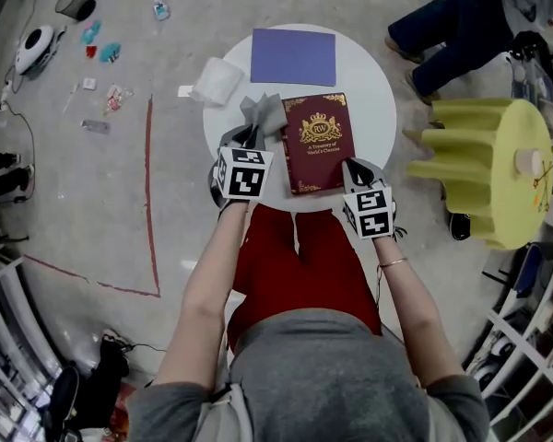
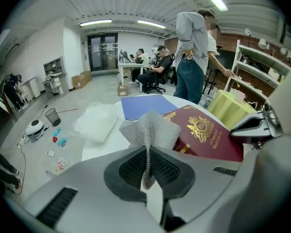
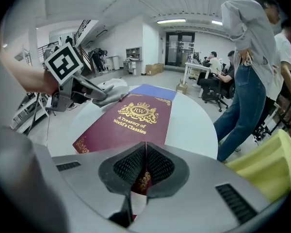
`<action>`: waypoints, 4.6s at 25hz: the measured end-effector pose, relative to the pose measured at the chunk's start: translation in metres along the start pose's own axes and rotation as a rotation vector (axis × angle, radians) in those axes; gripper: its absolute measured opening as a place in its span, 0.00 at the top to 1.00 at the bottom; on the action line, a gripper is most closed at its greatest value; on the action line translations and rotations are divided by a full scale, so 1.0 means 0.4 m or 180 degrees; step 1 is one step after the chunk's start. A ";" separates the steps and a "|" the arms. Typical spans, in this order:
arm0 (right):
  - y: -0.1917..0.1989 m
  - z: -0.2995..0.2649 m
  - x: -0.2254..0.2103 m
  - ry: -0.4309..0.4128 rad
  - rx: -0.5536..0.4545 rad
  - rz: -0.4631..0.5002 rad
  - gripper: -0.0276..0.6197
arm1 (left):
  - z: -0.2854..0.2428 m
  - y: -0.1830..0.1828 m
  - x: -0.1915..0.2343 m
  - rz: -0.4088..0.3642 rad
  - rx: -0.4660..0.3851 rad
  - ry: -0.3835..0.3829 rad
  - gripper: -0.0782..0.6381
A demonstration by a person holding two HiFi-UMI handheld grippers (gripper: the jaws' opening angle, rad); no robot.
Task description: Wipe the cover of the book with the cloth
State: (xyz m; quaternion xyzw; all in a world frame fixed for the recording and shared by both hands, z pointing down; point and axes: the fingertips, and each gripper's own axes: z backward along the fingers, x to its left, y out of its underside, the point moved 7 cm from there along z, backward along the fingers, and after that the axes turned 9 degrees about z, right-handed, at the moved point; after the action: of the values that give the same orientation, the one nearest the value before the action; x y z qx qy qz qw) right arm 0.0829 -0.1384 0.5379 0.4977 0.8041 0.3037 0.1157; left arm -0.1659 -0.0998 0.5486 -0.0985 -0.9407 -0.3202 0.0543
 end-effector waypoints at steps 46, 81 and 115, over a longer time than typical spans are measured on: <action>0.081 0.089 0.010 -0.0250 -0.0173 0.0003 0.91 | 0.006 0.033 -0.329 -0.0059 0.0001 0.0169 0.86; 0.167 0.180 -0.034 -0.0053 -0.0257 -0.0210 0.91 | 0.111 0.055 -0.440 0.0100 -0.0218 0.0290 0.86; 0.064 0.089 0.053 -0.0161 -0.0197 0.0223 0.91 | 0.161 0.239 -0.305 0.0596 0.0067 0.0207 0.86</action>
State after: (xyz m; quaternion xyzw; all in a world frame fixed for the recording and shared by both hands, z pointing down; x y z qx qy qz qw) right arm 0.1090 -0.0984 0.5277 0.5293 0.7733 0.3196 0.1407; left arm -0.0283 -0.0045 0.5343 -0.1750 -0.9284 -0.3068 0.1155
